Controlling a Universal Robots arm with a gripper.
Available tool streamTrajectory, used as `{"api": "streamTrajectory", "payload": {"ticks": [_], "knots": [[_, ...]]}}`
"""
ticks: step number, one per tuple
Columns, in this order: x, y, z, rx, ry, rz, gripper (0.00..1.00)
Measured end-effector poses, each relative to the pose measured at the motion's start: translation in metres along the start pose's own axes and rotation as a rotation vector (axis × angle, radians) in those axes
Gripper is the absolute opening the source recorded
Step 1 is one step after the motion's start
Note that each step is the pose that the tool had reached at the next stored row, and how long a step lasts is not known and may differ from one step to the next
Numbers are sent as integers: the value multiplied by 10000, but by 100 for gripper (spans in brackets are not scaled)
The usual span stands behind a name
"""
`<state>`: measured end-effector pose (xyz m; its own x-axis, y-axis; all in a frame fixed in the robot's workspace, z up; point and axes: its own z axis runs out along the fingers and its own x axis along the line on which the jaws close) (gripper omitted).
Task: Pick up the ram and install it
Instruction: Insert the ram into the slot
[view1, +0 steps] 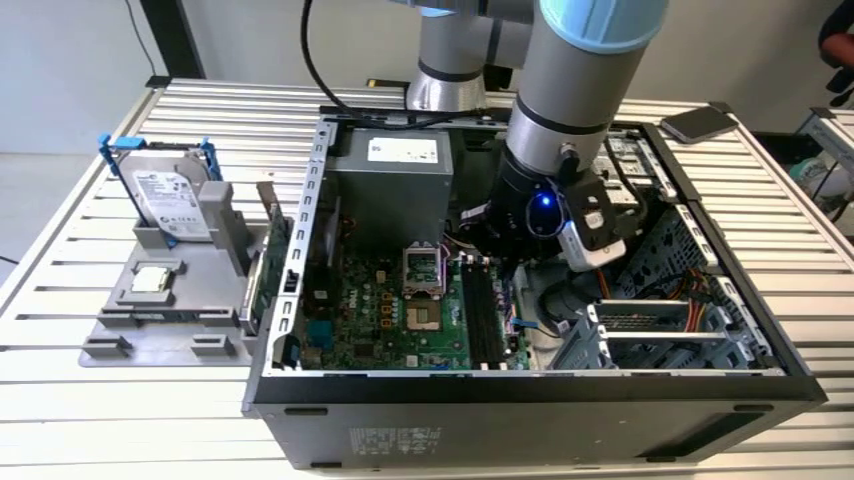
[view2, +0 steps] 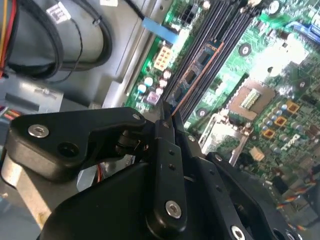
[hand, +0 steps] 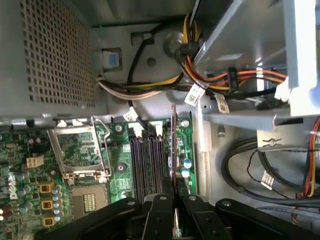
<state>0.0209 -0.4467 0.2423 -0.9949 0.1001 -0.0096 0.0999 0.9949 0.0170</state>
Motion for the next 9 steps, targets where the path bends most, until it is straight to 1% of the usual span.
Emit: {"api": "streamTrajectory", "payload": {"ticks": [2, 3, 6, 9], "knots": [[-3, -30, 11, 1, 2, -84, 0], [-3, -34, 12, -1, 3, -158, 0], [-4, -41, 13, -5, -18, -499, 0], [0, -142, 18, -6, -22, -514, 0]]}}
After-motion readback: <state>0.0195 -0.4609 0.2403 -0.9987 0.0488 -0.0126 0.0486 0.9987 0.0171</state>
